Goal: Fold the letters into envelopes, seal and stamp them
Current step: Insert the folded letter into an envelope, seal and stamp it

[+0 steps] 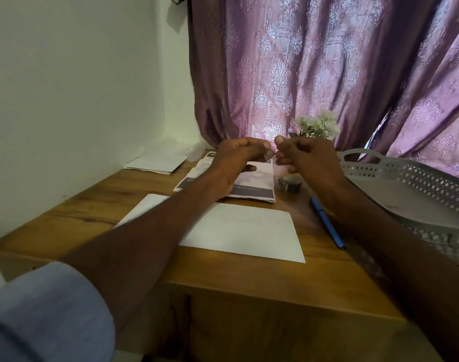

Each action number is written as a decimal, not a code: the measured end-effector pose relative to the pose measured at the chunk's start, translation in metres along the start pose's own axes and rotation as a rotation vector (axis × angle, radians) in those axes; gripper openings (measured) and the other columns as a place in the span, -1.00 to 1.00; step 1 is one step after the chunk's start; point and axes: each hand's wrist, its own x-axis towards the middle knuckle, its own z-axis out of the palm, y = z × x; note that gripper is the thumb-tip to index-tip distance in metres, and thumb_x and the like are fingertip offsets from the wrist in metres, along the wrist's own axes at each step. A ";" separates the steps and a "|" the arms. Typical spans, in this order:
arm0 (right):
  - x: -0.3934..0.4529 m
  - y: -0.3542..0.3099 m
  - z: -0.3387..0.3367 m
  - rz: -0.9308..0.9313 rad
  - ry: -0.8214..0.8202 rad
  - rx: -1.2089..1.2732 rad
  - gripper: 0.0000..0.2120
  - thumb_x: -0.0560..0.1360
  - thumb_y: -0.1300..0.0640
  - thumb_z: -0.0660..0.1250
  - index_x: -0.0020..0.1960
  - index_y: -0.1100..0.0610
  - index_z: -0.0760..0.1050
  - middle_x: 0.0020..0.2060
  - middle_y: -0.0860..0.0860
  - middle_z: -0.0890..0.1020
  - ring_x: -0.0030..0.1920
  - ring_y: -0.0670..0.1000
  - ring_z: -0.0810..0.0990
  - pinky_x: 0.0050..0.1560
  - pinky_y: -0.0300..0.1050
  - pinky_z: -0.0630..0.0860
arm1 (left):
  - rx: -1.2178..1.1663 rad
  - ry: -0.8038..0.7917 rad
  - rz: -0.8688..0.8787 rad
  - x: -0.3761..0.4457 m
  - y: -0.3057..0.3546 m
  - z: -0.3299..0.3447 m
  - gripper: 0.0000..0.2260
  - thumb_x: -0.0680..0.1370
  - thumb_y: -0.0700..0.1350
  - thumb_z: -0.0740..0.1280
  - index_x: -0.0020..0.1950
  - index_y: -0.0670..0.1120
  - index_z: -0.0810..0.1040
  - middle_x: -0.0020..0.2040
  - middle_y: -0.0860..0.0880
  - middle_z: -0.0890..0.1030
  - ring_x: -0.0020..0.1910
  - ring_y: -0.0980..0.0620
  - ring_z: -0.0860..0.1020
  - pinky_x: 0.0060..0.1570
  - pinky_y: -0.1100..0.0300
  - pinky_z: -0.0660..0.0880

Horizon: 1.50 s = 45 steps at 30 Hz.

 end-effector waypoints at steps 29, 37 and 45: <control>0.006 0.002 0.004 0.095 -0.058 0.293 -0.89 0.55 0.16 0.47 -0.09 0.21 0.68 -0.26 0.15 0.74 -0.21 0.06 0.74 -0.15 -0.20 0.66 | -0.114 0.067 -0.005 -0.006 0.007 0.012 -0.73 0.52 -0.09 0.55 0.09 -0.25 0.73 -0.09 -0.19 0.77 -0.16 -0.03 0.75 0.09 0.05 0.68; 0.005 0.001 0.006 0.120 -0.061 0.324 -0.82 0.58 0.11 0.45 -0.01 0.24 0.68 -0.19 0.20 0.76 -0.16 0.13 0.77 -0.07 -0.13 0.70 | -0.085 0.091 0.022 -0.006 0.007 0.008 -0.84 0.51 -0.07 0.56 -0.06 -0.15 0.74 -0.19 -0.12 0.77 -0.23 -0.02 0.74 -0.07 0.14 0.70; 0.002 0.000 0.007 0.151 -0.082 0.375 -0.75 0.57 0.10 0.46 0.03 0.32 0.67 -0.15 0.20 0.76 -0.13 0.14 0.77 -0.02 -0.11 0.70 | -0.083 0.103 0.011 -0.001 0.005 0.003 -0.66 0.47 -0.08 0.60 0.00 -0.35 0.66 -0.11 -0.29 0.72 -0.27 -0.04 0.71 -0.10 0.11 0.71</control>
